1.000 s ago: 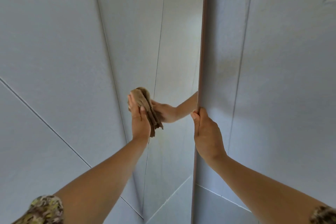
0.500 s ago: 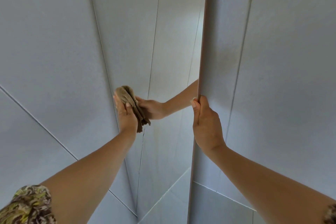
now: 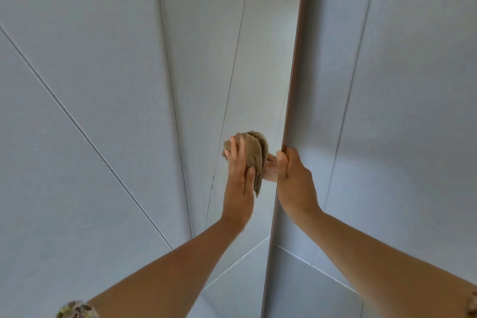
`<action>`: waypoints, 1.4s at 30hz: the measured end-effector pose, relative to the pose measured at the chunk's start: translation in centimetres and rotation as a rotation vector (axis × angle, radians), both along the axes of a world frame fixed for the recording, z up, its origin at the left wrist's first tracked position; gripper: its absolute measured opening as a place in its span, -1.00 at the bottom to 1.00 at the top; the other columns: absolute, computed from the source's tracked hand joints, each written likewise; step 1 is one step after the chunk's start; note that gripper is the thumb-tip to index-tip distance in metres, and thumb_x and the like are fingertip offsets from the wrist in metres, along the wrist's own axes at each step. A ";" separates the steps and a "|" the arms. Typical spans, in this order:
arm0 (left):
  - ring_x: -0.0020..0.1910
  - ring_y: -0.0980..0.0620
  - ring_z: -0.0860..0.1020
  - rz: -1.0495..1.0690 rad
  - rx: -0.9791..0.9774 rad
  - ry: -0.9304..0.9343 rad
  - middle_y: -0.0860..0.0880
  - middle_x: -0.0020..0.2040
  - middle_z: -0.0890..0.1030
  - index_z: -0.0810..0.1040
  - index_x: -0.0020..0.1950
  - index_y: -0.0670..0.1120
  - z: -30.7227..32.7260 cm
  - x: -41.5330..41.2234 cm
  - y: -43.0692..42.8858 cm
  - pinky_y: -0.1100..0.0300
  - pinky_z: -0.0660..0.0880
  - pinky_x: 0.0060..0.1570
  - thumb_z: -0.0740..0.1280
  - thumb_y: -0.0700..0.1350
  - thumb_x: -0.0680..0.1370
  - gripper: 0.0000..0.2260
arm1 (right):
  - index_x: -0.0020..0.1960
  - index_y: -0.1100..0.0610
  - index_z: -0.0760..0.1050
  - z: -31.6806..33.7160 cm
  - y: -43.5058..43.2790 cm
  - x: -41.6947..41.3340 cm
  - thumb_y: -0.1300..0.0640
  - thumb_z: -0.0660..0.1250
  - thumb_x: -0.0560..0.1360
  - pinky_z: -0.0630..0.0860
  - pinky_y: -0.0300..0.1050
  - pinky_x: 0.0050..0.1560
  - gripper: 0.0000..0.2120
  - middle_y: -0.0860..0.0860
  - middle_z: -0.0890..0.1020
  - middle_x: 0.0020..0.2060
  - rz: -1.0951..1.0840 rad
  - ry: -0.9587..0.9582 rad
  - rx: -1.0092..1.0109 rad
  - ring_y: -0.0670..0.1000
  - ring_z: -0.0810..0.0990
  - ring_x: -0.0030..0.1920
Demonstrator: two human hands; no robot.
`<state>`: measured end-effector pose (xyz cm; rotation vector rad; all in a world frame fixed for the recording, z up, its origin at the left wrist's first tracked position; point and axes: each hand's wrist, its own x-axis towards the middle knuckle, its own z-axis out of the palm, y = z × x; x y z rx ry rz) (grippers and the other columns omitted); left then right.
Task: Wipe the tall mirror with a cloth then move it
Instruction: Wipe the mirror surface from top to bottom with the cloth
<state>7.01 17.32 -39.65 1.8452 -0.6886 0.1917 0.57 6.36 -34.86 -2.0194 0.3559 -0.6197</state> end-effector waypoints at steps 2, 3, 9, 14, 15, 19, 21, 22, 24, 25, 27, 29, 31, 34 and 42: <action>0.65 0.05 -0.18 -0.045 0.074 -0.103 0.13 0.67 -0.18 -0.10 0.61 0.26 -0.9 -1.8 -0.4 0.02 -0.02 0.62 0.03 -0.15 0.73 -0.46 | 0.10 0.02 0.36 -1.0 0.1 -0.5 -0.08 -0.06 0.64 0.44 -0.15 -0.21 -0.71 -0.01 0.59 -0.14 0.023 0.014 0.030 0.02 0.57 -0.14; 0.65 0.08 -0.19 -0.059 0.096 -0.127 0.16 0.66 -0.19 -0.06 0.62 0.17 -1.7 -2.4 -0.6 0.03 -0.03 0.62 0.04 -0.17 0.73 -0.48 | 0.15 0.04 0.38 -1.5 0.2 -0.6 -0.10 -0.07 0.64 0.47 -0.12 -0.17 -0.67 -0.01 0.60 -0.13 0.025 0.014 0.045 0.03 0.58 -0.13; 0.65 0.03 -0.18 -0.041 0.075 -0.136 0.29 0.64 -0.16 -0.06 0.61 0.25 -3.5 -1.7 -0.3 -0.05 -0.02 0.62 0.02 -0.15 0.72 -0.47 | 0.11 0.04 0.34 -3.5 0.9 -0.4 -0.10 -0.06 0.64 0.40 -0.23 -0.34 -0.71 -0.03 0.57 -0.23 0.012 -0.007 0.070 -0.01 0.57 -0.24; 0.62 0.21 -0.20 0.077 0.014 -0.098 0.15 0.66 -0.12 -0.04 0.65 0.03 -4.8 2.3 1.2 0.35 -0.13 0.56 0.02 -0.16 0.72 -0.50 | -0.04 0.05 0.28 -5.5 1.3 0.9 -0.08 -0.02 0.63 0.35 -0.23 -0.44 -0.77 -0.03 0.52 -0.34 -0.019 -0.085 -0.012 -0.04 0.50 -0.37; 0.63 0.18 -0.15 0.124 -0.007 -0.064 0.11 0.67 -0.10 -0.05 0.66 0.04 -5.3 3.4 1.8 0.28 -0.08 0.59 0.02 -0.14 0.72 -0.49 | -0.05 0.05 0.27 -6.1 1.4 1.1 -0.07 -0.01 0.63 0.30 -0.25 -0.46 -0.77 -0.06 0.48 -0.37 -0.031 -0.109 -0.033 -0.08 0.45 -0.41; 0.52 0.31 0.01 0.259 -0.064 0.047 0.24 0.58 -0.04 -0.04 0.66 0.04 -6.2 6.8 3.9 0.71 0.06 0.26 0.03 -0.16 0.73 -0.49 | -0.07 0.05 0.22 -7.7 1.8 1.9 -0.16 -0.07 0.58 0.27 -0.27 -0.47 -0.71 -0.10 0.40 -0.42 -0.072 -0.238 -0.060 -0.10 0.36 -0.47; 0.61 0.16 0.01 0.289 -0.109 0.033 0.13 0.64 0.01 -0.01 0.66 0.06 -7.5 9.4 5.1 0.53 0.03 0.45 0.03 -0.12 0.73 -0.51 | -0.06 0.06 0.20 -8.3 2.0 2.7 -0.20 -0.12 0.54 0.27 -0.25 -0.47 -0.66 -0.09 0.40 -0.41 -0.110 -0.313 -0.091 -0.07 0.38 -0.46; 0.64 0.04 0.05 0.303 -0.126 0.038 0.05 0.66 0.06 0.01 0.65 0.11 -8.1 10.7 5.6 0.26 0.06 0.58 0.03 -0.05 0.72 -0.51 | -0.06 0.07 0.19 -8.5 2.1 3.1 -0.21 -0.13 0.53 0.27 -0.24 -0.47 -0.64 -0.09 0.42 -0.40 -0.136 -0.333 -0.098 -0.04 0.41 -0.44; 0.63 -0.08 0.14 0.344 -0.146 0.035 -0.02 0.65 0.17 0.06 0.62 0.22 -9.7 13.1 6.4 -0.11 0.14 0.59 0.03 0.13 0.65 -0.49 | -0.05 0.10 0.19 -9.1 2.4 3.7 -0.22 -0.15 0.51 0.29 -0.19 -0.46 -0.60 -0.08 0.45 -0.36 -0.183 -0.395 -0.115 0.01 0.44 -0.39; 0.62 -0.09 0.17 0.367 -0.152 0.051 -0.04 0.64 0.20 0.08 0.60 0.24 -10.3 14.2 6.8 -0.15 0.17 0.57 0.02 0.21 0.59 -0.44 | -0.04 0.11 0.20 -9.5 2.4 4.0 -0.22 -0.15 0.51 0.32 -0.14 -0.42 -0.59 -0.08 0.46 -0.32 -0.203 -0.426 -0.125 0.02 0.44 -0.36; 0.60 -0.10 0.23 0.412 -0.166 0.062 -0.05 0.61 0.26 0.10 0.59 0.24 -11.1 16.0 7.4 -0.17 0.21 0.55 -0.01 0.28 0.50 -0.37 | -0.02 0.14 0.23 -9.8 2.5 4.5 -0.21 -0.15 0.52 0.38 -0.10 -0.36 -0.57 -0.07 0.47 -0.27 -0.235 -0.492 -0.146 0.05 0.45 -0.33; 0.57 -0.13 0.28 0.448 -0.185 0.074 -0.08 0.59 0.30 0.12 0.58 0.21 -11.6 17.0 7.9 -0.19 0.28 0.51 -0.02 0.24 0.50 -0.38 | 0.00 0.17 0.26 -10.1 2.6 4.8 -0.20 -0.14 0.53 0.40 -0.05 -0.36 -0.55 -0.03 0.47 -0.29 -0.267 -0.541 -0.159 0.12 0.48 -0.33; 0.56 -0.15 0.29 0.445 -0.212 0.082 -0.08 0.59 0.30 0.13 0.57 0.22 -11.5 17.7 7.7 -0.23 0.31 0.48 -0.02 0.18 0.55 -0.44 | 0.03 0.19 0.29 -10.2 2.6 5.2 -0.17 -0.09 0.56 0.41 -0.02 -0.35 -0.56 -0.01 0.48 -0.30 -0.292 -0.559 -0.132 0.17 0.51 -0.31; 0.59 -0.15 0.23 0.418 -0.243 0.042 -0.02 0.62 0.25 0.07 0.57 0.28 -12.1 17.0 7.1 -0.26 0.29 0.48 -0.03 0.15 0.57 -0.46 | 0.05 0.19 0.29 -12.1 3.2 5.0 -0.11 0.01 0.61 0.49 0.05 -0.26 -0.65 -0.01 0.53 -0.20 -0.264 -0.575 -0.067 0.20 0.57 -0.19; 0.64 0.10 -0.11 0.220 -0.187 -0.341 0.06 0.67 -0.01 -0.01 0.65 0.00 -15.4 9.7 4.1 0.08 -0.18 0.62 0.00 -0.07 0.71 -0.50 | 0.04 0.13 0.22 -18.5 4.2 3.4 -0.12 0.00 0.61 0.45 0.04 -0.25 -0.70 0.10 0.59 -0.12 -0.189 -0.553 -0.105 0.24 0.56 -0.13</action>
